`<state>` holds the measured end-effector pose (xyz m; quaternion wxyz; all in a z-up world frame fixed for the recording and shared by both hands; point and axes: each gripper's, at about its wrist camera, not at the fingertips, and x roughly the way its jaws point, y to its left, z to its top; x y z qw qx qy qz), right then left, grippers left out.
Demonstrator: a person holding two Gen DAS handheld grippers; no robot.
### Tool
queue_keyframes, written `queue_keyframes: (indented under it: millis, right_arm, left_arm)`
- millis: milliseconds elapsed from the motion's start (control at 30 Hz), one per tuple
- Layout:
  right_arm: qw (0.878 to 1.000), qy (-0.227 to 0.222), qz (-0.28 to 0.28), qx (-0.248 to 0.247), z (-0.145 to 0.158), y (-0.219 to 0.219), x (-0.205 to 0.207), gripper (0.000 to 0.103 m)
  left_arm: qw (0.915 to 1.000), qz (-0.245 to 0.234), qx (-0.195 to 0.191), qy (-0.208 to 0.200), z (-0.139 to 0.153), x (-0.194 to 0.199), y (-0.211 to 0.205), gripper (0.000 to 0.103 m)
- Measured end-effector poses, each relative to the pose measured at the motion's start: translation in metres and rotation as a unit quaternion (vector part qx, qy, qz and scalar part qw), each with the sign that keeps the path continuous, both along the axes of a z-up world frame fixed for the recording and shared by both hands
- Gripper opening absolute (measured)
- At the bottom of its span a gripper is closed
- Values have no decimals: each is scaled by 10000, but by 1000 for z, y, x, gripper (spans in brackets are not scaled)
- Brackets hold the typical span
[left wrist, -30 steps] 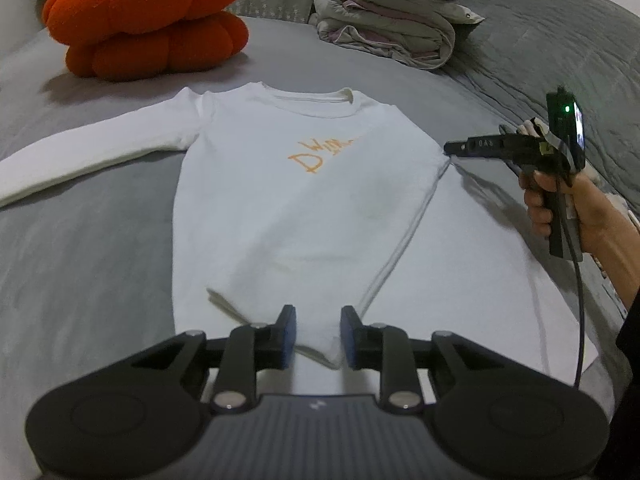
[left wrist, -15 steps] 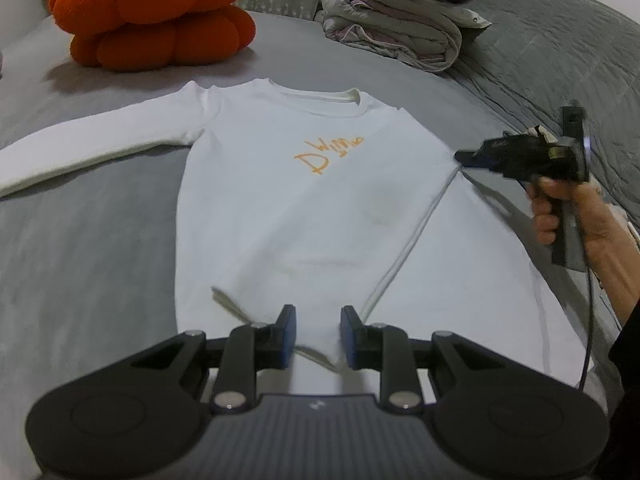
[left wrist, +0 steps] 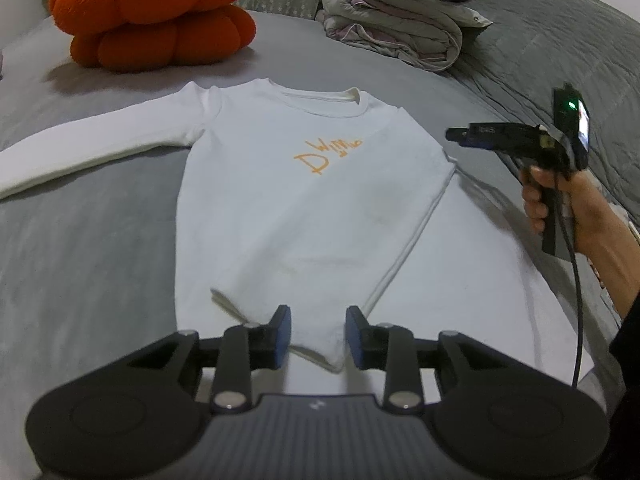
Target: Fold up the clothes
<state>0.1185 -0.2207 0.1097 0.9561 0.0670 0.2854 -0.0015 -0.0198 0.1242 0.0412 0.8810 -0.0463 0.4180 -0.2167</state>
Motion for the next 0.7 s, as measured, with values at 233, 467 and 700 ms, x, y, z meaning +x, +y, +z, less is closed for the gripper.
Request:
queue_keyframes:
  millis: [233,467,700]
  right_arm:
    - [9973,475,40,-552,-29,12,45,3]
    - [9961,577,231,-621,-20,0,77,5]
    - [9966,564,-81,-595,-25,-6,105,3]
  left_arm:
    - [10000,-47,-9,1,-2,1,0,32]
    - [9999,-105,-14,23,-2,4,-4,36]
    - [9999,-155,15,11,-3,5,-7,37]
